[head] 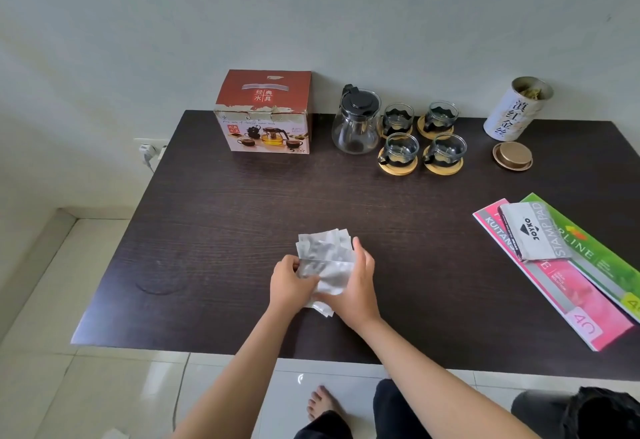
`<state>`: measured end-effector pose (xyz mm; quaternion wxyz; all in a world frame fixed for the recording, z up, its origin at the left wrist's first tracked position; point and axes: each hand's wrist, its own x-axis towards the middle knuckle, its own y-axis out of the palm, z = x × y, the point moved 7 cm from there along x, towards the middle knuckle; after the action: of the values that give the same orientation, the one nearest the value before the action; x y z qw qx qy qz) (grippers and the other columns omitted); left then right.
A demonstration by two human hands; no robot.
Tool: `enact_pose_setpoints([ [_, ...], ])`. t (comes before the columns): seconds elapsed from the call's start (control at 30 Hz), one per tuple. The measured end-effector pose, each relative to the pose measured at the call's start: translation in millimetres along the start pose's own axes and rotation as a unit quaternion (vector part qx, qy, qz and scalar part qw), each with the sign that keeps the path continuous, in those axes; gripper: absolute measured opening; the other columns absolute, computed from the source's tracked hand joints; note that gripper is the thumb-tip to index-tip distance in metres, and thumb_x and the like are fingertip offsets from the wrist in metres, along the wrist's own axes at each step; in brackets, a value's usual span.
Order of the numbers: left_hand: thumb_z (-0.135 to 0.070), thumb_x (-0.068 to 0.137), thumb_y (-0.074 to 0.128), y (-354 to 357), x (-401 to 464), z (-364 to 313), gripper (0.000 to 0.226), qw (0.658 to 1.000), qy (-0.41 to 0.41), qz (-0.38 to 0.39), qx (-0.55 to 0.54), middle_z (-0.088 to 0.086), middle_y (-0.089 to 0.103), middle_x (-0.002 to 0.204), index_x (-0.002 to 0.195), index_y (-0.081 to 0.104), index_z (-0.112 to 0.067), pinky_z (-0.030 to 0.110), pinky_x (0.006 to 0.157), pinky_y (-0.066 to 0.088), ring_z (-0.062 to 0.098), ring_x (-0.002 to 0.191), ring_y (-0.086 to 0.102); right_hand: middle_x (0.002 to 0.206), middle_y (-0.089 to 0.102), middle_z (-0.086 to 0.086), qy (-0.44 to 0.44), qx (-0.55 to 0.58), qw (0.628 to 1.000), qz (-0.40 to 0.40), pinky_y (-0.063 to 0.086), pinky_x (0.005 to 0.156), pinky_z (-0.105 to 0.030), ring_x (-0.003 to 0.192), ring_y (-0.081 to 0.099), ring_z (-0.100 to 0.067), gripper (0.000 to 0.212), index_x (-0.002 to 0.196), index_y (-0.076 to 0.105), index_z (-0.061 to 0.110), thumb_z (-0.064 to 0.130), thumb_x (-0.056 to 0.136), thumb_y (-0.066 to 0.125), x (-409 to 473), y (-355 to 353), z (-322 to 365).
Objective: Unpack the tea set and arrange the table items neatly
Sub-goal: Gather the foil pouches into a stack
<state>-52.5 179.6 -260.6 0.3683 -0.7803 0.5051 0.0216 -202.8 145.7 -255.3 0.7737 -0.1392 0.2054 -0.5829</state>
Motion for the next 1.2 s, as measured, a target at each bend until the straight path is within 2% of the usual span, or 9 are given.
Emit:
enact_pose_setpoints([
  [0.1, -0.021, 0.074, 0.074, 3, -1, 0, 0.031, 1.0, -0.007, 0.004, -0.016, -0.007, 0.058, 0.085, 0.096, 0.052, -0.015, 0.02, 0.059, 0.042, 0.01, 0.073, 0.056, 0.135, 0.043, 0.007, 0.065, 0.075, 0.995, 0.0, 0.045, 0.098, -0.026, 0.123, 0.047, -0.008, 0.123, 0.151, 0.007, 0.028, 0.02, 0.06, 0.09, 9, -13, -10],
  [0.17, -0.024, 0.076, 0.073, 3, 1, 2, 0.028, 1.0, -0.009, 0.016, -0.01, -0.006, 0.058, 0.081, 0.094, 0.054, -0.015, 0.023, 0.059, 0.043, 0.009, 0.07, 0.055, 0.12, 0.056, 0.007, 0.106, 0.093, 0.99, 0.007, 0.048, 0.085, -0.02, 0.108, 0.058, -0.009, 0.105, 0.147, 0.025, 0.022, 0.018, 0.063, 0.088, 14, -17, -16],
  [0.27, -0.018, 0.078, 0.072, 6, 5, -1, 0.024, 0.999, 0.0, 0.04, -0.004, -0.005, 0.047, 0.065, 0.074, 0.049, -0.011, 0.025, 0.055, 0.038, 0.01, 0.057, 0.043, 0.092, 0.068, 0.003, 0.121, 0.093, 0.988, 0.037, 0.051, 0.068, -0.024, 0.086, 0.065, -0.011, 0.05, 0.105, 0.062, 0.014, 0.011, 0.062, 0.086, 21, -21, -19],
  [0.33, -0.013, 0.079, 0.07, 6, 4, -4, 0.022, 0.998, -0.006, 0.052, -0.029, -0.004, 0.046, 0.064, 0.075, 0.049, -0.008, 0.023, 0.055, 0.038, 0.01, 0.057, 0.044, 0.077, 0.068, -0.005, 0.115, 0.099, 0.987, 0.054, 0.052, 0.064, -0.033, 0.072, 0.063, -0.014, 0.028, 0.082, 0.062, 0.007, 0.008, 0.064, 0.083, 26, -23, -17],
  [0.4, -0.011, 0.079, 0.07, 5, 5, -6, 0.017, 0.997, -0.014, 0.058, -0.056, -0.001, 0.05, 0.066, 0.083, 0.055, -0.003, 0.026, 0.057, 0.043, 0.013, 0.06, 0.049, 0.081, 0.069, -0.008, 0.108, 0.111, 0.986, 0.065, 0.054, 0.068, -0.034, 0.075, 0.065, -0.016, 0.02, 0.083, 0.062, 0.007, 0.007, 0.07, 0.078, 31, -25, -13],
  [0.63, -0.025, 0.063, 0.07, -17, 14, -37, 0.033, 0.99, -0.039, 0.035, -0.132, 0.005, 0.057, 0.071, 0.085, 0.057, -0.004, 0.034, 0.058, 0.047, 0.018, 0.063, 0.055, 0.084, 0.062, -0.003, 0.062, 0.116, 0.988, 0.082, 0.046, 0.064, -0.023, 0.071, 0.055, -0.008, 0.015, 0.089, 0.056, 0.009, 0.01, 0.08, 0.068, 65, -31, 22],
  [0.8, -0.012, 0.077, 0.06, -53, 39, -75, 0.013, 0.993, -0.01, -0.019, -0.119, 0.004, 0.06, 0.071, 0.087, 0.054, -0.009, 0.024, 0.042, 0.042, 0.018, 0.054, 0.055, 0.094, 0.058, 0.004, 0.024, 0.1, 0.994, 0.048, 0.043, 0.063, -0.014, 0.08, 0.055, -0.006, 0.023, 0.102, 0.053, 0.014, 0.012, 0.082, 0.066, 103, -33, 68],
  [0.97, -0.013, 0.079, 0.062, -97, 83, -109, 0.026, 0.99, 0.022, -0.065, -0.126, -0.002, 0.065, 0.092, 0.104, 0.055, -0.016, 0.032, 0.056, 0.053, 0.021, 0.074, 0.066, 0.097, 0.056, 0.012, -0.008, 0.103, 0.995, 0.013, 0.042, 0.063, -0.007, 0.086, 0.057, -0.002, 0.032, 0.114, 0.052, 0.016, 0.01, 0.085, 0.064, 153, -19, 119],
  [1.2, -0.011, 0.078, 0.062, -155, 153, -150, 0.016, 0.986, 0.081, -0.073, -0.128, -0.004, 0.066, 0.08, 0.091, 0.062, -0.021, 0.044, 0.072, 0.057, 0.017, 0.071, 0.064, 0.122, 0.057, 0.004, -0.019, 0.106, 0.993, -0.043, 0.046, 0.089, -0.027, 0.108, 0.057, -0.012, 0.045, 0.129, 0.048, 0.018, 0.015, 0.086, 0.061, 218, 10, 174],
])
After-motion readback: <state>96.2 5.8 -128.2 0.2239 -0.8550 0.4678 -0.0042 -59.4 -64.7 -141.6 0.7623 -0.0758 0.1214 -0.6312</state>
